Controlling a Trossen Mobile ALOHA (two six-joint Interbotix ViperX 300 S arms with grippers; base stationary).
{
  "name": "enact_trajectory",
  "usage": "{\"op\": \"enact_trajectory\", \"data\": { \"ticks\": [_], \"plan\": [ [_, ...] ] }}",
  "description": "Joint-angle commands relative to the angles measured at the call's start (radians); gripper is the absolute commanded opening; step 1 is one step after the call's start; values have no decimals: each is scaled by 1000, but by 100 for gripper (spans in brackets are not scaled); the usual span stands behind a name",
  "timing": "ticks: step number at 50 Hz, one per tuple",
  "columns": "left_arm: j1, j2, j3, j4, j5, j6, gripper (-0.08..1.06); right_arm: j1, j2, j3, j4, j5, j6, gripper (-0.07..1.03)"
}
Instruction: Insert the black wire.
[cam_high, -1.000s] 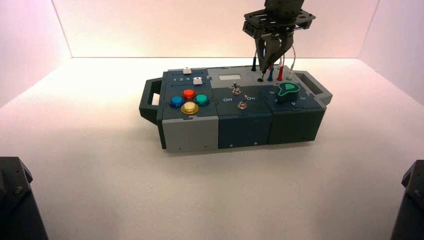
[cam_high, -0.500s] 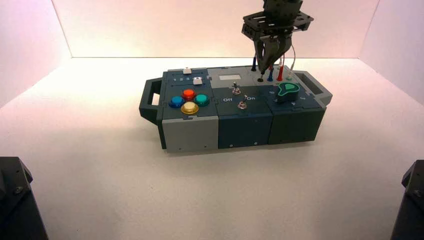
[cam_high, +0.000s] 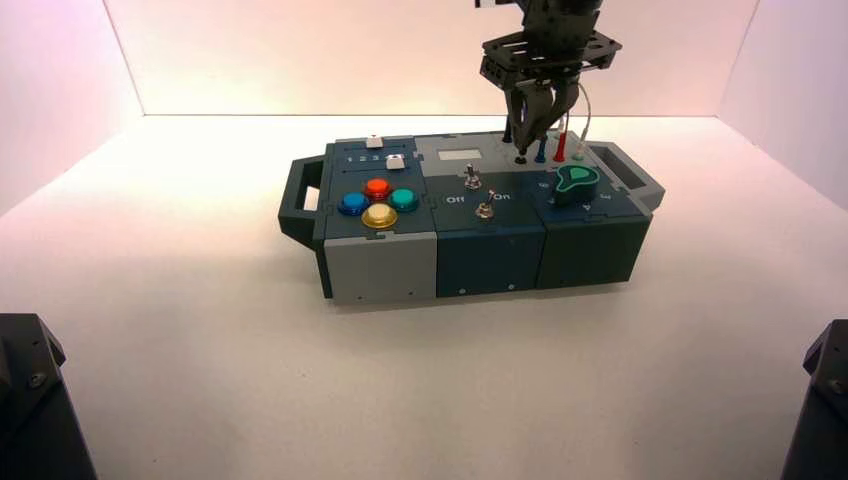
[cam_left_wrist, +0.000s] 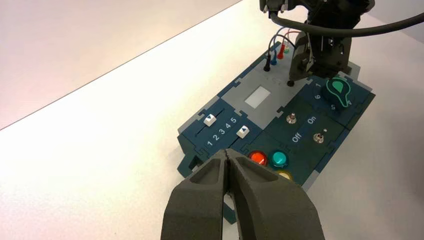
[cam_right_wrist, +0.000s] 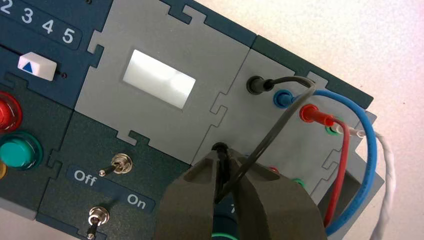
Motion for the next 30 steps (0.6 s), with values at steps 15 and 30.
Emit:
{"op": "enact_trajectory", "data": {
  "ticks": [15,30],
  "plan": [
    [-5,-5,-12,0,-9,8,-3,6,43,-9,-2,-18,2,-3],
    [-5,-5,-12,2,-9,8,-3,6,43,-11,-2,2,2,4]
  ]
}}
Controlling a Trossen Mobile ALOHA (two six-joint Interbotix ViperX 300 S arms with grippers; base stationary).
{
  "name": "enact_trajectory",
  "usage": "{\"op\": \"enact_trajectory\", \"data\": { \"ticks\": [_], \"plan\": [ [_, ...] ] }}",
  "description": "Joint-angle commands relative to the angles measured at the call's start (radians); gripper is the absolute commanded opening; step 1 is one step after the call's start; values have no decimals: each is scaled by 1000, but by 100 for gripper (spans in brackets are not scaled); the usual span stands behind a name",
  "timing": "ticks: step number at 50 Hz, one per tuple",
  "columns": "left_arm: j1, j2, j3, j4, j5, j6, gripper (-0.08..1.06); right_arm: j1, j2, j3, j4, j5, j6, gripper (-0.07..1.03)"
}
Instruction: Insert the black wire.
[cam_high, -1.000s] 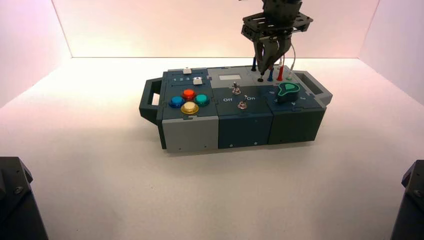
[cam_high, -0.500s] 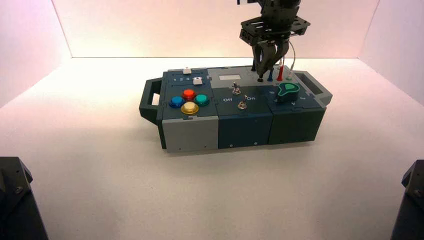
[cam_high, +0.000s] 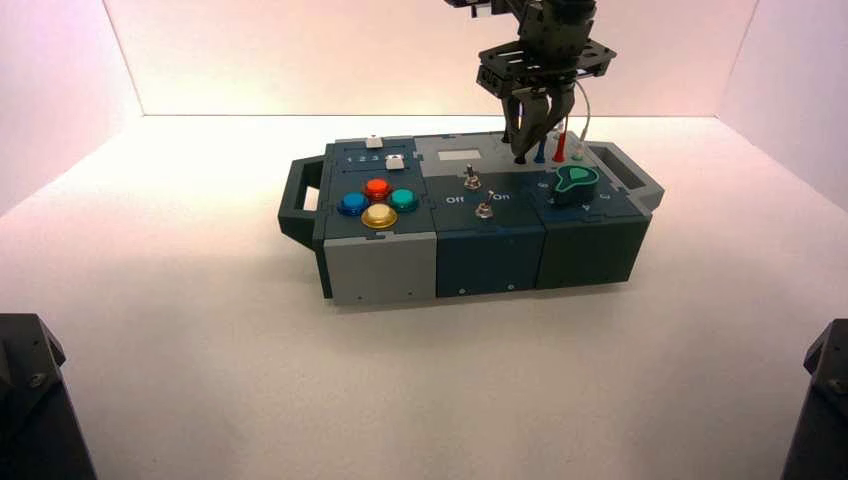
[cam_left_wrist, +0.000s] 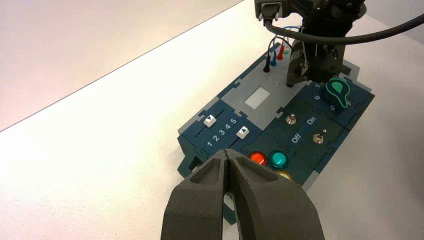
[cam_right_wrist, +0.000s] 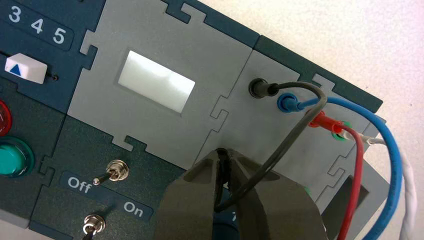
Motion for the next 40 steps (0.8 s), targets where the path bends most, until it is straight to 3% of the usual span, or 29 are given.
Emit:
{"op": "enact_trajectory", "data": {
  "ticks": [1,5,8,40],
  "plan": [
    [-5,0,-12,2,-9,6,-3,5,2,0,-2,3,0,7],
    [-5,0,-12,2,-9,6,-3,5,-5,-2,-2,8,0,22],
    [-5,0,-12,2,-9,6,-3,5,-8,-3,-2,12,0,26],
    [-5,-5,-9,2,-12,6,-3,5,-101,-8,-2,110,0,26]
  ]
}}
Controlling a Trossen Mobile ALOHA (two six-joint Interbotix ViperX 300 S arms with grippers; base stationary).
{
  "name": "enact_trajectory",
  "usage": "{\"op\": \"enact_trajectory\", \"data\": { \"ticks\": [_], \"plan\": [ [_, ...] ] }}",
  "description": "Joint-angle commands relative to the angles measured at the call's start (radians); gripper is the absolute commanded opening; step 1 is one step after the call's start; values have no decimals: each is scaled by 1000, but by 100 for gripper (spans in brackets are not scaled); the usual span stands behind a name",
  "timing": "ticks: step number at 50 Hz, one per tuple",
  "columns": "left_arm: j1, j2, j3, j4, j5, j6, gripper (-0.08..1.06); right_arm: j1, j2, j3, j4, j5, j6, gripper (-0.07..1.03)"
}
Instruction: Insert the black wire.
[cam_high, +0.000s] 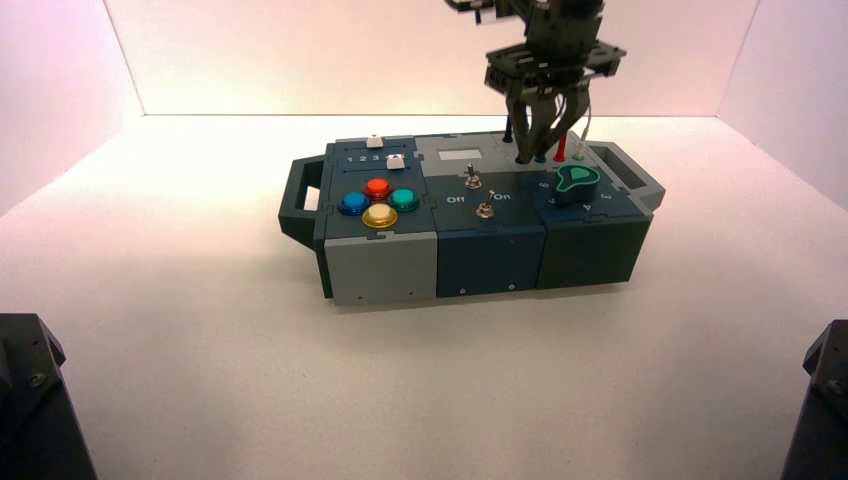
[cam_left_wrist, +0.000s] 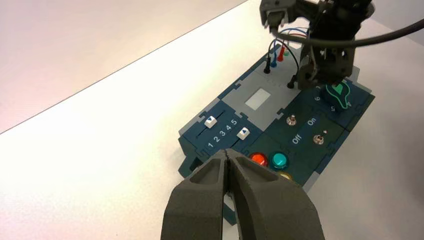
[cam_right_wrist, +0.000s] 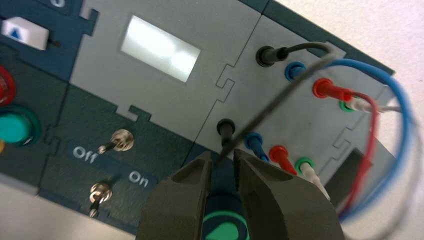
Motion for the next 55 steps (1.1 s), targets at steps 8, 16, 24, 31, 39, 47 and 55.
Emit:
{"op": "enact_trajectory", "data": {
  "ticks": [8,16,24,31,39,47,55],
  "plan": [
    [-5,5,-9,0,-21,6,-3,3,-110,-5,3,28,3,26],
    [-3,5,0,2,-46,6,-3,3,-163,9,3,49,5,26],
    [-3,11,8,2,-69,6,-3,3,-222,31,2,64,5,26],
    [-2,32,14,2,-95,8,-3,2,-262,57,0,64,2,26],
    [2,41,21,2,-117,12,-3,0,-302,75,-20,67,0,26],
    [2,37,34,5,-137,23,-3,2,-344,107,-23,41,3,26],
    [2,43,37,5,-143,26,-3,0,-364,138,-21,15,6,26]
  ]
}}
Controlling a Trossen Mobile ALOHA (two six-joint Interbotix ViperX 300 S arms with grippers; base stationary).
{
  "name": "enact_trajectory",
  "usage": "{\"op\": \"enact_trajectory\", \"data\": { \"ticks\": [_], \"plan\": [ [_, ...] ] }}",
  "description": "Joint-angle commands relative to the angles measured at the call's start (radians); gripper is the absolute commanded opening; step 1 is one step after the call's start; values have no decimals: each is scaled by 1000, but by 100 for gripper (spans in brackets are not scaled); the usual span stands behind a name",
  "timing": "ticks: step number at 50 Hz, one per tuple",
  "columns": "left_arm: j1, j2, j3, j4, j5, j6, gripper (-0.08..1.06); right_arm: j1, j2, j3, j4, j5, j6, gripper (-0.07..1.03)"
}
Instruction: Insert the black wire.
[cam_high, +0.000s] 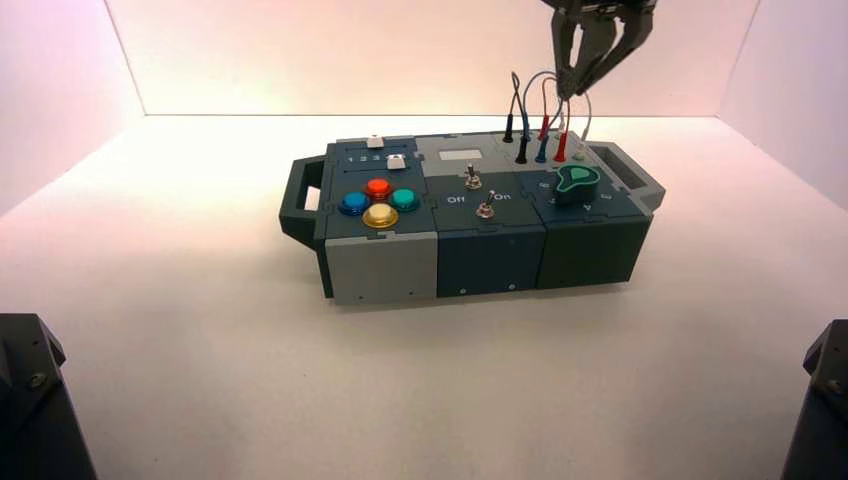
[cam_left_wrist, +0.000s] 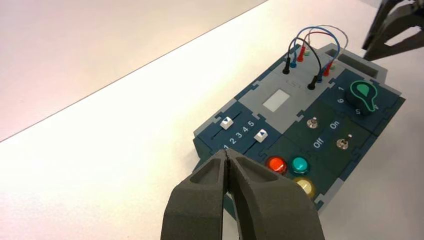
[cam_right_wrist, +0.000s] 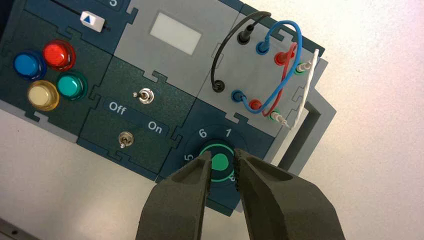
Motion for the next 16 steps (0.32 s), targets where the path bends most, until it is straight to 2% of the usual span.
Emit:
{"op": "enact_trajectory", "data": {
  "ticks": [1,16],
  "plan": [
    [2,8,-12,2,-17,8,-3,2,-38,11,0,-31,3,26],
    [2,46,-15,2,-23,9,-3,2,-44,34,6,-54,11,26]
  ]
}}
